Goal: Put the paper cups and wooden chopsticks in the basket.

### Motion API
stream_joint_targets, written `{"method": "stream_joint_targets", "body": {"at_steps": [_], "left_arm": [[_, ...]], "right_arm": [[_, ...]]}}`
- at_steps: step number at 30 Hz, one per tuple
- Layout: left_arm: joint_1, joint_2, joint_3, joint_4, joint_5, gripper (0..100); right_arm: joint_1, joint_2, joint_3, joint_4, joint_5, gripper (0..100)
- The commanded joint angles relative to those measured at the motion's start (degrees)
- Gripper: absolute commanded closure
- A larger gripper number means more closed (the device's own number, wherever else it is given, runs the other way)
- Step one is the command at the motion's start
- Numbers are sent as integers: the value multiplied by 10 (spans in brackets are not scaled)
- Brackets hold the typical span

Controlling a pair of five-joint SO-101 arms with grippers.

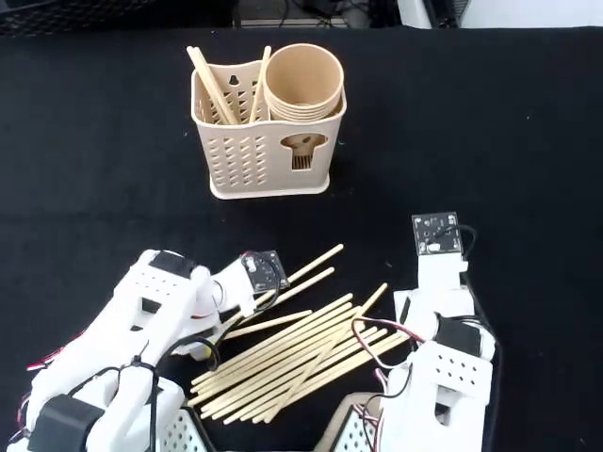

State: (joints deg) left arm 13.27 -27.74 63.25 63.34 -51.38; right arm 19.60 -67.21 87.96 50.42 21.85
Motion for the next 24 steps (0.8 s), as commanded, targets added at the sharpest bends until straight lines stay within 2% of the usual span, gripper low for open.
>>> {"method": "stream_joint_targets", "body": {"at_steps": [1,3,6,9,14,20,24], "left_arm": [[4,-7,0,-8,-2,884],[6,-7,0,-8,-2,970],[5,-7,0,-7,-2,949],[5,-7,-12,2,-2,972],[-3,-7,-87,65,-8,970],[-26,-1,-136,106,-137,970],[-60,-1,-140,105,-171,967]], "right_arm": [[-7,-7,-3,-9,-5,985],[-7,-7,-3,-9,-5,985],[-8,-7,-3,-9,-5,985],[-8,-7,-3,-9,-5,985],[-8,-7,-3,-10,-5,985],[-8,-7,-2,-10,-5,985],[-8,-7,-2,-10,-5,985]]}}
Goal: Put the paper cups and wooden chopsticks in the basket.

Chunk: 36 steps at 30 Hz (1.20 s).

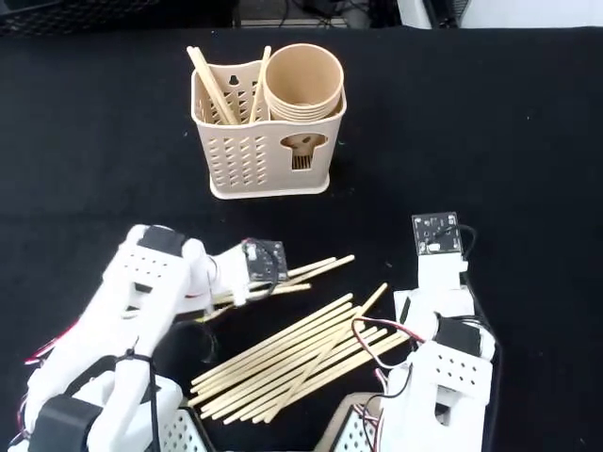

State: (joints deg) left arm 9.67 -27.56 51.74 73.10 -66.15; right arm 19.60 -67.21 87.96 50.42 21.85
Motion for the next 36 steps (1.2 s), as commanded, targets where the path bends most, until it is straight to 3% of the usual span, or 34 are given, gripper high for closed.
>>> {"method": "stream_joint_targets", "body": {"at_steps": [1,5,9,17,24,31,36], "left_arm": [[-30,-3,-25,6,-22,966],[-36,-2,-19,-32,-15,966],[-27,-2,-19,-81,37,964],[-4,-1,-18,-115,85,796],[37,-1,16,-120,84,846],[-47,-1,17,-125,81,965],[-76,-1,45,-177,81,960]], "right_arm": [[-8,-7,-2,-10,-5,985],[-8,-7,-2,-10,-5,985],[-8,-7,0,-10,-5,985],[-8,-7,0,-10,-4,985],[-8,-7,0,-10,-4,985],[-8,-7,1,-10,-4,985],[-8,-7,1,-10,-4,985]]}}
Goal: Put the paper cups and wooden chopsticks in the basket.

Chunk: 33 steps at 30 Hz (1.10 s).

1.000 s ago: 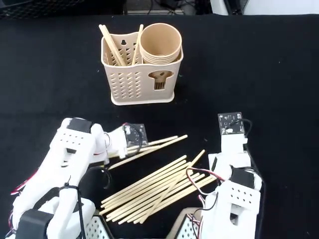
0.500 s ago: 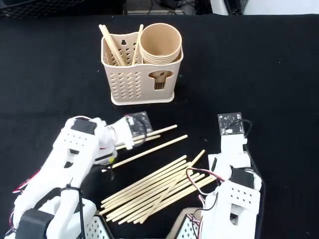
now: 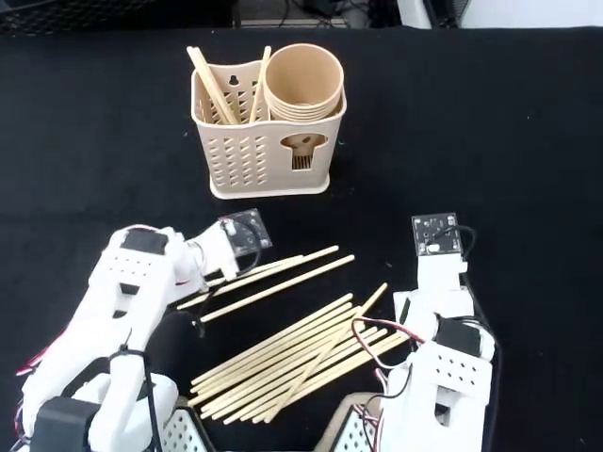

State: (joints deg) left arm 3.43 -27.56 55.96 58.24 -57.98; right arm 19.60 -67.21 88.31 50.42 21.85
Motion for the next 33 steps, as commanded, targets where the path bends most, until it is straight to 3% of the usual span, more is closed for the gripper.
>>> {"method": "stream_joint_targets", "body": {"at_steps": [1,8,16,25,33], "left_arm": [[-14,-2,3,-33,0,959],[45,-2,-7,-35,43,763],[86,27,-26,-40,46,798],[90,209,-130,-14,64,798],[91,184,-113,-10,65,811]], "right_arm": [[-8,-7,-2,-10,-4,985],[-8,-7,-2,-10,-4,985],[-8,-7,-2,-10,-4,985],[-8,-7,-1,-10,-4,985],[-8,-7,-1,-10,-3,985]]}}
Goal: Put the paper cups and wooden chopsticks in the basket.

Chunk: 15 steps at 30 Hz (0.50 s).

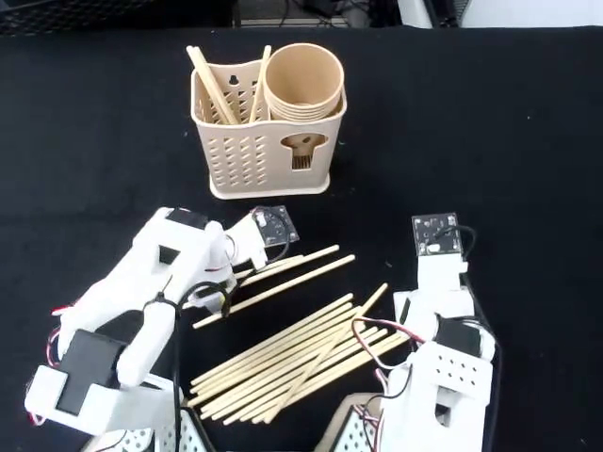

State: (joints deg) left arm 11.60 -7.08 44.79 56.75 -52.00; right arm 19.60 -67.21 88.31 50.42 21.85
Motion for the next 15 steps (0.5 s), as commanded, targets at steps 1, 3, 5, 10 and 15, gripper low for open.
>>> {"method": "stream_joint_targets", "body": {"at_steps": [1,3,5,10,15], "left_arm": [[10,-31,3,5,5,838],[9,-52,14,5,5,916],[9,-74,29,5,5,978],[9,-129,73,4,4,950],[9,-178,109,5,2,950]], "right_arm": [[-8,-7,-1,-10,-3,985],[-8,-7,-1,-10,-3,985],[-8,-7,-1,-10,-3,985],[-8,-7,-1,-10,-3,985],[-8,-7,-1,-10,-3,985]]}}
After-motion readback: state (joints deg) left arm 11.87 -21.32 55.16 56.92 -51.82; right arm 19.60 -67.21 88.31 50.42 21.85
